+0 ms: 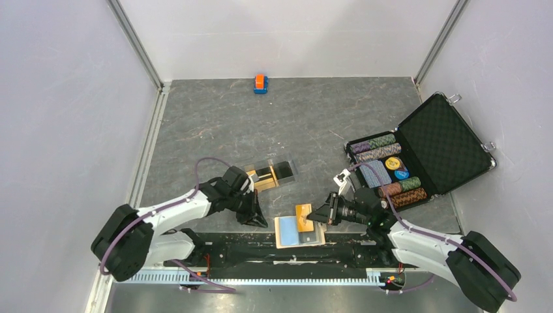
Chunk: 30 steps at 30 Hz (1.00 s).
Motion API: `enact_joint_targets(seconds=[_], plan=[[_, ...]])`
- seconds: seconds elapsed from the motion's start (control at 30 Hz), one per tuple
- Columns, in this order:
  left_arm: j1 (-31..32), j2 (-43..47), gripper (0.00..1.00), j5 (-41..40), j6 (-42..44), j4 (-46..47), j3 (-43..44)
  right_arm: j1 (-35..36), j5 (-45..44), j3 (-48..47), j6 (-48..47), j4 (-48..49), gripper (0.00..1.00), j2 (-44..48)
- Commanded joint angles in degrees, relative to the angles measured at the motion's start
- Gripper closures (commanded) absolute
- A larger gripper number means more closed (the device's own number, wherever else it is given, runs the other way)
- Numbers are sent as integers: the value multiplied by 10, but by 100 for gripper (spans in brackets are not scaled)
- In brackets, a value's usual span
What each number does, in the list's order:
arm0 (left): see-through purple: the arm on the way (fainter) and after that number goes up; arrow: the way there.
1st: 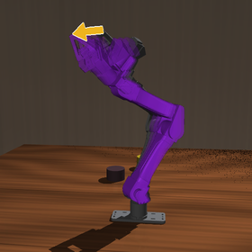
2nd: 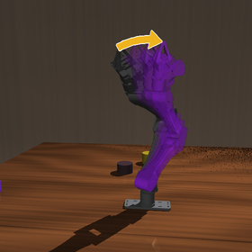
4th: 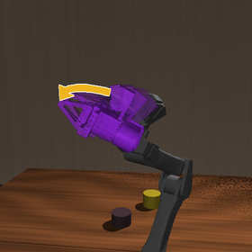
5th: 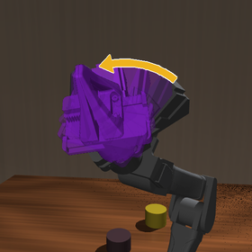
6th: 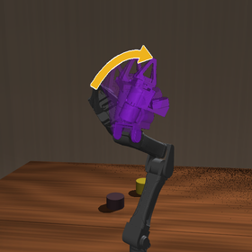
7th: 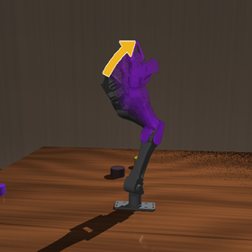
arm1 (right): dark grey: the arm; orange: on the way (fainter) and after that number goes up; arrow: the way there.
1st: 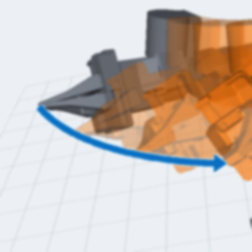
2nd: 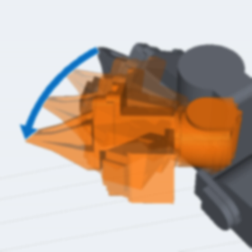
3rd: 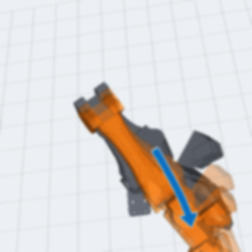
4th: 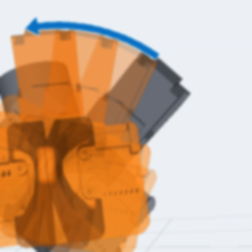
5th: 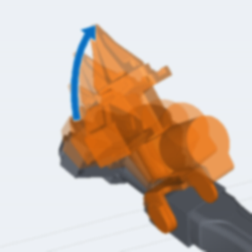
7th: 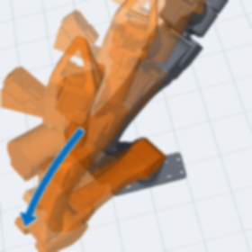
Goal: Put the credit cards into the card holder
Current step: Insert the credit card into the card holder.
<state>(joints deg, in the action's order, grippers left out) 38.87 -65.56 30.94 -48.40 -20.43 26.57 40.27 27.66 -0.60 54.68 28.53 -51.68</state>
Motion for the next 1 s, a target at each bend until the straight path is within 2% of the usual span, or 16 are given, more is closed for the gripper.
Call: enact_joint_targets(seconds=[0.0, 0.17, 0.47, 0.97], plan=[[16, -48, 97, -9, 19, 40, -7, 9, -26, 45, 11, 71, 100, -13], [29, -93, 98, -12, 19, 65, -11, 11, -27, 32, 1, 56, 100, -30], [39, -98, 98, -42, 12, 66, 0, 37, -68, -67, -68, -100, 100, -52], [84, -60, 98, -113, 5, 32, 37, 66, -83, -86, -26, -122, 100, -39]])
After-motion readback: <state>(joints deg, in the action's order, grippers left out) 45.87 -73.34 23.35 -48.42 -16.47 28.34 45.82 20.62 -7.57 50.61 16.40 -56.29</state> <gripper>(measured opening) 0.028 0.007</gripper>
